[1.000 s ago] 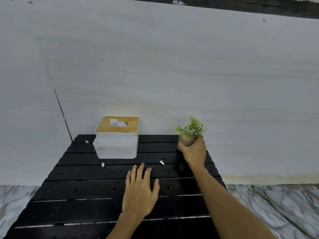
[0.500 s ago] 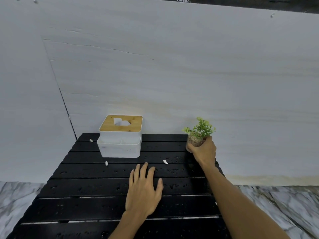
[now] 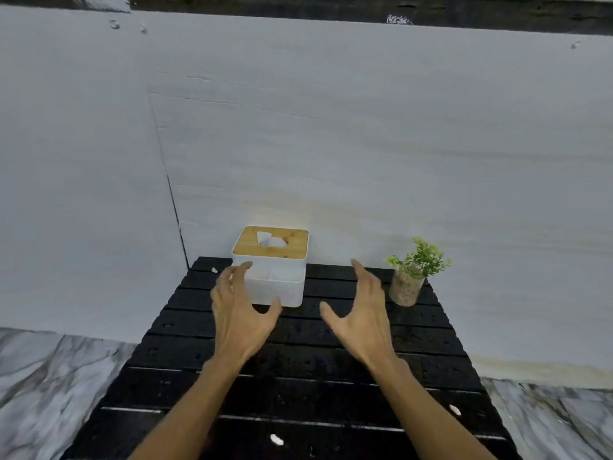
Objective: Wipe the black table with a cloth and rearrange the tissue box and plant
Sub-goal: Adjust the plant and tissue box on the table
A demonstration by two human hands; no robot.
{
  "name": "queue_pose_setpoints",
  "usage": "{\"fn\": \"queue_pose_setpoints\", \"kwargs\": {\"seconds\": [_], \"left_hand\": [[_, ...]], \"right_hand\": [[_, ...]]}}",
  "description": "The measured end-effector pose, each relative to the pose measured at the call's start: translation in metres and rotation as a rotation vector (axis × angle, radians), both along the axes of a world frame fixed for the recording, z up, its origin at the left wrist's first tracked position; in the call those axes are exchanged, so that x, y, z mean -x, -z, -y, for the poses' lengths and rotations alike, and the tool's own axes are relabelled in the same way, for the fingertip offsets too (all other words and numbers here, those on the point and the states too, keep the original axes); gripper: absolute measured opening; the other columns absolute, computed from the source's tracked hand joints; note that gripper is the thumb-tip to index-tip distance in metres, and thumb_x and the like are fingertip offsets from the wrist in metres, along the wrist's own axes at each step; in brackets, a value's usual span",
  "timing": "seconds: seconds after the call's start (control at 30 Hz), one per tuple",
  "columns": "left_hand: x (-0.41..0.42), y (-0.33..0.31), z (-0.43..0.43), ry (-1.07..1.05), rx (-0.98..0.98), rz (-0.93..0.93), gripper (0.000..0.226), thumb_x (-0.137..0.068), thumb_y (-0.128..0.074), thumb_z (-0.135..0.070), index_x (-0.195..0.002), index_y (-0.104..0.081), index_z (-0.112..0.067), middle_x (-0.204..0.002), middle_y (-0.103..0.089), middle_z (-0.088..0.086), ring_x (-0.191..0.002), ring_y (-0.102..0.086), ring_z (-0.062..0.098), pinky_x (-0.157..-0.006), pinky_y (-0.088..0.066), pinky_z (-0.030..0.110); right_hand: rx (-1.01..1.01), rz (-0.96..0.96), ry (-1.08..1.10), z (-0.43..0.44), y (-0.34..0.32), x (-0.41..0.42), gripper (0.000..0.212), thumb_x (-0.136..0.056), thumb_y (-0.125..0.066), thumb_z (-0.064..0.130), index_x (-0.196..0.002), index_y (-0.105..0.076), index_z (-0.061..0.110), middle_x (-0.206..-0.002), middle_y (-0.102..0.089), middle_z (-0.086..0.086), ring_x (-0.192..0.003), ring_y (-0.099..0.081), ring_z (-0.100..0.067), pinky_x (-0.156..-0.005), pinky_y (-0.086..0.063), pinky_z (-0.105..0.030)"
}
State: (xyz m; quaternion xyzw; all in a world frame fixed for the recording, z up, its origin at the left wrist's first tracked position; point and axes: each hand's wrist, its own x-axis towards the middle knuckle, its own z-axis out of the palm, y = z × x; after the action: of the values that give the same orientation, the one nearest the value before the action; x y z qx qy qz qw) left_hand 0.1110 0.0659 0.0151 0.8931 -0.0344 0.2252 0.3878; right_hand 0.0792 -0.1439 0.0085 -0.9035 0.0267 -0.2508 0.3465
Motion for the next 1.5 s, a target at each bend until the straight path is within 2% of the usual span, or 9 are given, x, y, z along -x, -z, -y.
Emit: {"fn": "queue_pose_setpoints", "kwargs": {"seconds": [0.1, 0.2, 0.33, 0.5, 0.8, 0.97, 1.03, 1.27, 1.5], "left_hand": [[-0.029, -0.009, -0.036, 0.089, 0.042, -0.106, 0.100, -0.065, -0.083, -0.049, -0.145, -0.026, -0.031, -0.145, -0.034, 0.003, -0.132, -0.031, 0.026, -0.110, -0.033, 0.049], [-0.052, -0.012, -0.059, 0.291, 0.100, -0.242, 0.118, -0.052, -0.090, -0.055, -0.146, -0.021, -0.039, -0.144, -0.034, -0.007, -0.134, -0.033, 0.015, -0.111, -0.034, 0.041], [-0.078, -0.006, -0.068, 0.414, 0.060, -0.338, 0.133, -0.044, -0.096, -0.047, -0.150, -0.018, -0.030, -0.144, -0.037, -0.002, -0.128, -0.045, 0.017, -0.107, -0.042, 0.036], [-0.092, 0.007, -0.064, 0.365, 0.037, -0.250, 0.116, -0.054, -0.093, -0.034, -0.147, -0.025, -0.035, -0.141, -0.041, -0.001, -0.123, -0.045, 0.017, -0.102, -0.042, 0.031], [-0.068, 0.010, -0.044, 0.305, 0.066, -0.002, 0.098, -0.068, -0.087, -0.029, -0.145, -0.029, -0.039, -0.143, -0.037, -0.005, -0.126, -0.042, 0.011, -0.104, -0.042, 0.033], [-0.046, -0.007, -0.021, 0.339, 0.043, 0.160, 0.094, -0.072, -0.085, -0.030, -0.146, -0.026, -0.039, -0.145, -0.032, -0.005, -0.121, -0.040, 0.003, -0.095, -0.038, 0.013], [-0.039, -0.013, -0.010, 0.336, 0.023, 0.198, 0.094, -0.073, -0.084, -0.031, -0.147, -0.026, -0.037, -0.146, -0.030, -0.005, -0.118, -0.037, -0.002, -0.090, -0.035, 0.007], [-0.023, -0.026, 0.035, 0.349, 0.027, 0.236, 0.091, -0.074, -0.083, -0.037, -0.147, -0.028, -0.031, -0.148, -0.028, -0.003, -0.116, -0.037, -0.004, -0.089, -0.043, 0.016], [-0.026, -0.012, 0.057, 0.373, 0.033, 0.126, 0.094, -0.072, -0.083, -0.033, -0.146, -0.027, -0.033, -0.144, -0.030, -0.004, -0.112, -0.040, 0.002, -0.086, -0.042, 0.017]], "right_hand": [[0.066, -0.149, -0.132, -0.032, -0.006, -0.020, 0.111, -0.072, -0.071, 0.060, -0.157, -0.002, 0.036, -0.154, -0.027, -0.004, -0.137, -0.034, -0.026, -0.108, -0.041, -0.043], [0.065, -0.232, -0.159, -0.054, -0.007, -0.044, 0.119, -0.068, -0.073, 0.059, -0.155, 0.005, 0.038, -0.152, -0.028, -0.008, -0.132, -0.042, -0.034, -0.102, -0.046, -0.050], [0.083, -0.272, -0.156, -0.070, -0.001, -0.068, 0.121, -0.067, -0.075, 0.054, -0.152, 0.009, 0.041, -0.148, -0.031, -0.011, -0.124, -0.049, -0.038, -0.094, -0.051, -0.052], [0.069, -0.214, -0.175, -0.076, 0.005, -0.078, 0.108, -0.074, -0.075, 0.039, -0.153, -0.003, 0.032, -0.140, -0.038, -0.011, -0.108, -0.057, -0.032, -0.085, -0.054, -0.047], [0.030, -0.006, -0.197, -0.065, 0.012, -0.068, 0.098, -0.077, -0.073, 0.033, -0.154, -0.012, 0.029, -0.144, -0.031, -0.005, -0.109, -0.049, -0.018, -0.077, -0.051, -0.029], [0.012, 0.140, -0.151, -0.045, -0.002, -0.049, 0.097, -0.079, -0.077, 0.033, -0.153, -0.015, 0.035, -0.153, -0.023, -0.002, -0.108, -0.034, 0.004, -0.077, -0.051, -0.021], [0.016, 0.184, -0.127, -0.035, -0.008, -0.043, 0.097, -0.078, -0.080, 0.033, -0.153, -0.018, 0.034, -0.153, -0.024, -0.005, -0.109, -0.034, 0.005, -0.079, -0.055, -0.024], [0.072, 0.248, -0.081, 0.007, -0.021, -0.028, 0.093, -0.076, -0.084, 0.031, -0.149, -0.026, 0.027, -0.150, -0.025, -0.011, -0.104, -0.033, 0.007, -0.081, -0.053, -0.023], [0.077, 0.121, -0.091, 0.033, -0.012, -0.026, 0.097, -0.073, -0.079, 0.026, -0.149, -0.020, 0.034, -0.147, -0.022, -0.003, -0.108, -0.035, -0.004, -0.089, -0.049, -0.023]]}}
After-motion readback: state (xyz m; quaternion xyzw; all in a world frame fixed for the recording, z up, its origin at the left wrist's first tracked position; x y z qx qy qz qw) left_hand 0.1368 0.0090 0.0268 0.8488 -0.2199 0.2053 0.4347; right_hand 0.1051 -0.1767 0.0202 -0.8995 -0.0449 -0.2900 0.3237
